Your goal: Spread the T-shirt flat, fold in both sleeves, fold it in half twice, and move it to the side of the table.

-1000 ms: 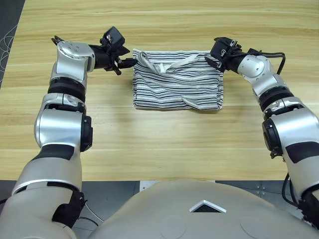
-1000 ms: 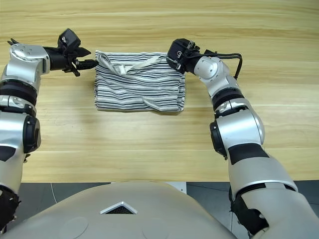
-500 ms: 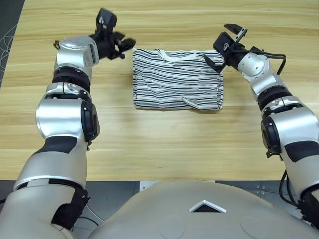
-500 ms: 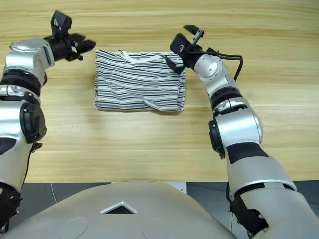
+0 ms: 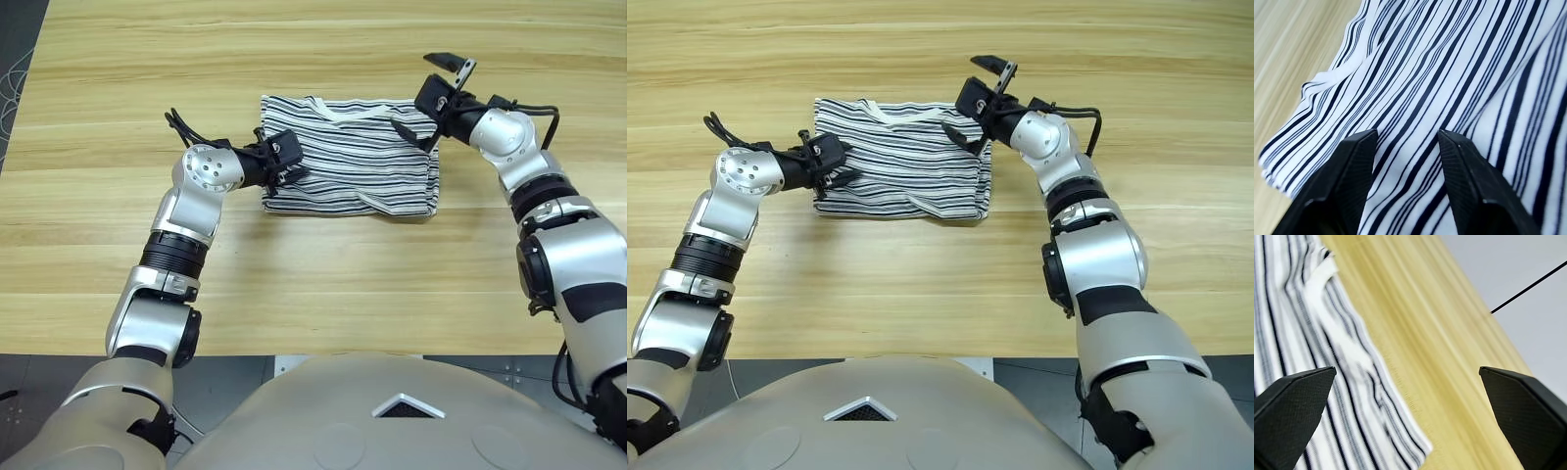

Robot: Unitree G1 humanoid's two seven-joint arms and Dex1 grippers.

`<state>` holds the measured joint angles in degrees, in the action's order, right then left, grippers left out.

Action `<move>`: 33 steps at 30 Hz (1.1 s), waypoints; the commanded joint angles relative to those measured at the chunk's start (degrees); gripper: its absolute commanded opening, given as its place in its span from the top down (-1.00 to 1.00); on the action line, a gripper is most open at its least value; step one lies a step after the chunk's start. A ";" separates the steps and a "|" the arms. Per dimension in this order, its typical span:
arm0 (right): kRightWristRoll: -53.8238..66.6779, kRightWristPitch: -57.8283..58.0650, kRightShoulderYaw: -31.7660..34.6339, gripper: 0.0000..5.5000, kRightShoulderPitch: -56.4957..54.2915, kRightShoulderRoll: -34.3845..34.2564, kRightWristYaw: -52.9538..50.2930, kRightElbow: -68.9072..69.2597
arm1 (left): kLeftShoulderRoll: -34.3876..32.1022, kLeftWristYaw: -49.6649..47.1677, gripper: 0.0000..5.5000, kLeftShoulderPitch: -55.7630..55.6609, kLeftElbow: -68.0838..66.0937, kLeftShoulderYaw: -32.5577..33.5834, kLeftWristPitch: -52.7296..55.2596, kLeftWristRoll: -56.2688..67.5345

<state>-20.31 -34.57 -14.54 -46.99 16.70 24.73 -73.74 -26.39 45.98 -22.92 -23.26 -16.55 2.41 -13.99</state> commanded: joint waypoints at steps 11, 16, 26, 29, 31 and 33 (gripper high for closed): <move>-10.48 9.43 -9.68 -0.98 1.46 1.77 -8.42 -3.61 | -3.75 -19.41 0.17 -1.12 -30.35 -17.85 -20.86 -21.50; -4.09 0.48 -7.67 -0.98 6.09 3.38 10.33 0.24 | -6.03 -34.30 0.17 -8.40 -33.47 -23.80 -31.56 -30.17; 29.25 40.72 -10.31 -0.98 30.78 16.19 49.24 68.83 | -8.15 -80.79 0.17 -26.54 -26.39 -45.78 -26.78 -70.27; 33.67 51.53 -11.07 -0.98 34.43 14.95 48.87 76.78 | -7.33 -90.80 0.17 -27.67 -28.59 -49.36 -21.28 -76.35; 37.17 57.30 -10.14 -0.98 35.72 13.48 47.66 79.73 | -6.89 -96.57 0.17 -27.86 -30.16 -50.43 -18.73 -78.26; 40.46 62.68 -8.52 -0.98 35.55 11.93 45.82 81.82 | -6.32 -101.96 0.17 -28.34 -32.07 -51.28 -16.97 -79.32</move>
<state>17.50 23.32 -24.86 -11.10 29.33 72.24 5.44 -32.94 -51.00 -49.17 -53.46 -66.56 -16.38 -91.51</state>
